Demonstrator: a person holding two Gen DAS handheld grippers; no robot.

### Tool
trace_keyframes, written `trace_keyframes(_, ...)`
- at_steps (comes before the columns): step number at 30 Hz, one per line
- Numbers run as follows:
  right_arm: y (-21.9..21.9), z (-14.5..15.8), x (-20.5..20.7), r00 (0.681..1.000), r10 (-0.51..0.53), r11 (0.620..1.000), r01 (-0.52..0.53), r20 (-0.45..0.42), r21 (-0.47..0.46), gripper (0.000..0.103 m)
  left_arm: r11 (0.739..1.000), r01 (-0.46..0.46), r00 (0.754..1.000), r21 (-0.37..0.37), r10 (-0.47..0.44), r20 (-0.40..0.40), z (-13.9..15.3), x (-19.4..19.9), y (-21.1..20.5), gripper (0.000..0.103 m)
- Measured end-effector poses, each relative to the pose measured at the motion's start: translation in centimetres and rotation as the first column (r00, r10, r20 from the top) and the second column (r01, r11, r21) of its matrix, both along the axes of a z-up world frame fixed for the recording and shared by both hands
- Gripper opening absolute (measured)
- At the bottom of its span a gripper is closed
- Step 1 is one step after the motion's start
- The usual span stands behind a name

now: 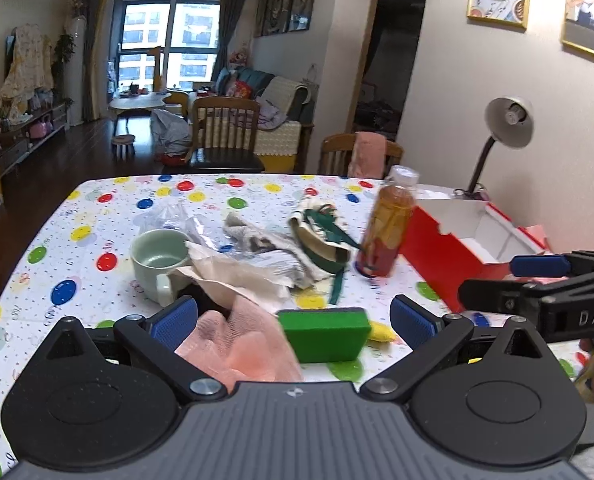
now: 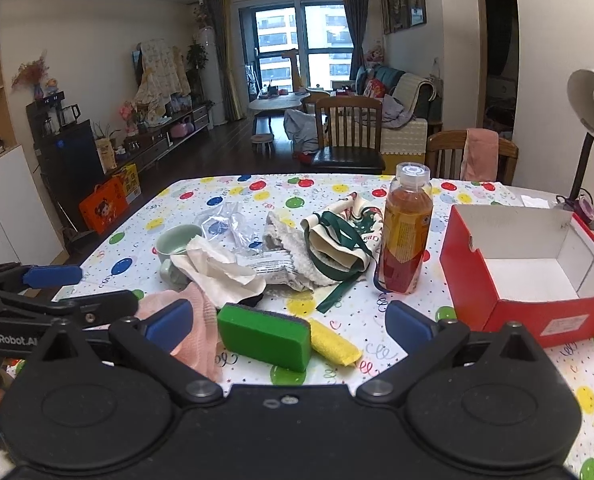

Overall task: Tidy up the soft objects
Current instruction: 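Grasp the pink mesh puff with left tool while right tool grasps green sponge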

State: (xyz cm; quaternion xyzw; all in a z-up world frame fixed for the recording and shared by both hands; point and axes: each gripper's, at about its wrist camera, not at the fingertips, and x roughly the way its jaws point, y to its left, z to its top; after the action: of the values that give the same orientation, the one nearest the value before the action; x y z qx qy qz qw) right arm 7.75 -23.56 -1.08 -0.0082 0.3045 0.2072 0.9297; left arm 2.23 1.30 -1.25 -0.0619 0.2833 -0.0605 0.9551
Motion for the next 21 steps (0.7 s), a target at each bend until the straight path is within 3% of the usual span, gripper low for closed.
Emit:
trace_keyframes(3, 0.1, -1.2, 1.6, 0.999, 0.029, 1.0, -0.029, -0.045, -0.001, 0.097, 1.0, -0.012, 1.0, 0.012, 0.012, -0.013, -0.8, 1.0, 0.5, 0.103)
trace_keyframes(7, 1.5, -3.3, 3.0, 0.988, 0.13, 0.988, -0.136, -0.081, -0.074, 0.091, 1.0, -0.018, 0.999, 0.009, 0.018, -0.039, -2.3, 2.2, 1.1, 0.103)
trace_keyframes(11, 2.9, -4.7, 4.9, 0.975, 0.205, 0.967, -0.215, -0.086, -0.138, 0.091, 0.999, -0.029, 0.998, 0.029, 0.03, -0.053, -3.8, 3.2, 1.7, 0.103)
trace_keyframes(15, 4.0, -5.8, 7.0, 0.958, 0.264, 0.942, -0.281, -0.111, -0.184, 0.081, 0.999, -0.025, 0.995, 0.047, 0.029, -0.094, -5.8, 4.4, 2.2, 0.103)
trace_keyframes(21, 5.3, -7.9, 9.6, 0.93, 0.331, 0.902, -0.361, -0.159, -0.237, 0.076, 0.998, -0.031, 0.986, 0.054, 0.04, -0.163, -8.5, 5.6, 2.4, 0.103)
